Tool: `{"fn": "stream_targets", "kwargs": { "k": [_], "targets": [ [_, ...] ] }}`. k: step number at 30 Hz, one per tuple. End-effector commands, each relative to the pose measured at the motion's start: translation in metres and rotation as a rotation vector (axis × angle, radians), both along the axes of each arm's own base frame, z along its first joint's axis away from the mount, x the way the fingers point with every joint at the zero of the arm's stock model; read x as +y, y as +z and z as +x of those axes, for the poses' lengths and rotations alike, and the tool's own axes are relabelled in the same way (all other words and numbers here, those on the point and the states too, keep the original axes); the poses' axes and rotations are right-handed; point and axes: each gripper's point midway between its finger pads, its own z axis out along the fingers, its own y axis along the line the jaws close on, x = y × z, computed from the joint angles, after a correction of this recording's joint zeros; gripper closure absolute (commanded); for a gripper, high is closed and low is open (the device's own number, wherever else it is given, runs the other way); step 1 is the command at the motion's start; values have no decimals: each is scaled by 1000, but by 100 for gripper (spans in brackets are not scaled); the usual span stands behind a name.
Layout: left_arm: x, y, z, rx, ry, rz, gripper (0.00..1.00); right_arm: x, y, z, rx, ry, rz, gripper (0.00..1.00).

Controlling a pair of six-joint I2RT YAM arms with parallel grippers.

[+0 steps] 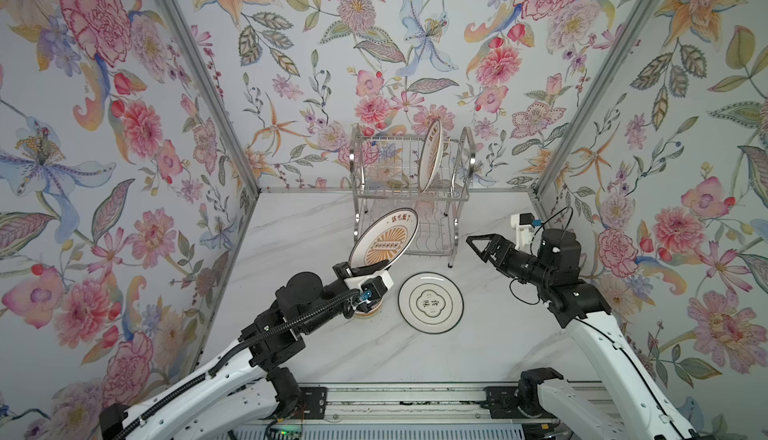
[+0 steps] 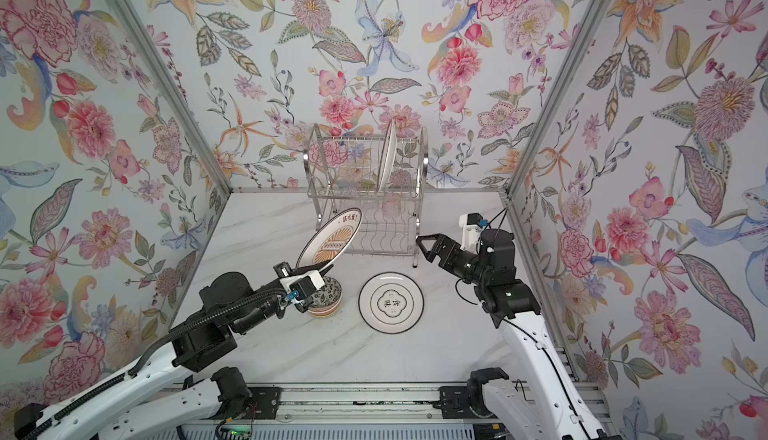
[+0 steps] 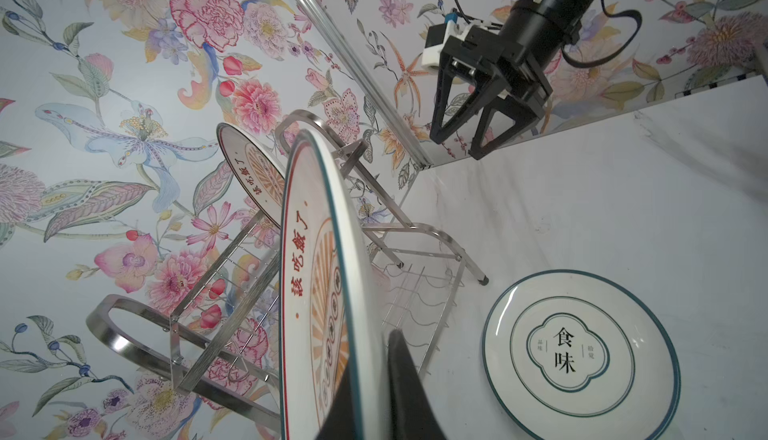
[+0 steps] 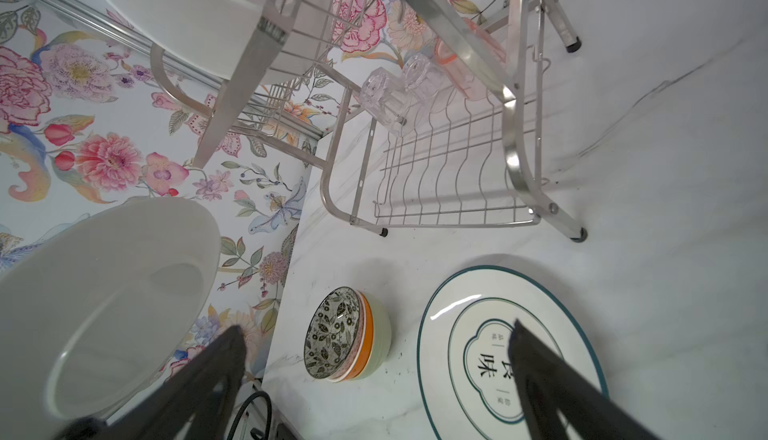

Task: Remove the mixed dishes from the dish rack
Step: 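Pull the orange-sunburst plate out of the rack toward the robot with the left gripper, then hold the sunburst plate with the left gripper while the right gripper grips its edge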

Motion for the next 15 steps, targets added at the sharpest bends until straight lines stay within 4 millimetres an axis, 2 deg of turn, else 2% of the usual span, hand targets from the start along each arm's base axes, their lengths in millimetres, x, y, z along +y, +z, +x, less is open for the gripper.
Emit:
{"fn": "stream_targets", "kwargs": {
  "k": [1, 7, 12, 15],
  "targets": [
    [-3, -10, 5, -95, 54, 115, 100, 11, 16, -10, 7, 74, 62, 0],
    [-21, -37, 5, -168, 43, 222, 100, 25, 20, -19, 17, 155, 71, 1],
    [-34, -62, 11, -205, 38, 321, 100, 41, 8, -21, 43, 197, 21, 2],
    [-45, -66, 13, -204, 21, 348, 100, 56, 1, -23, 55, 238, -5, 3]
  ]
}}
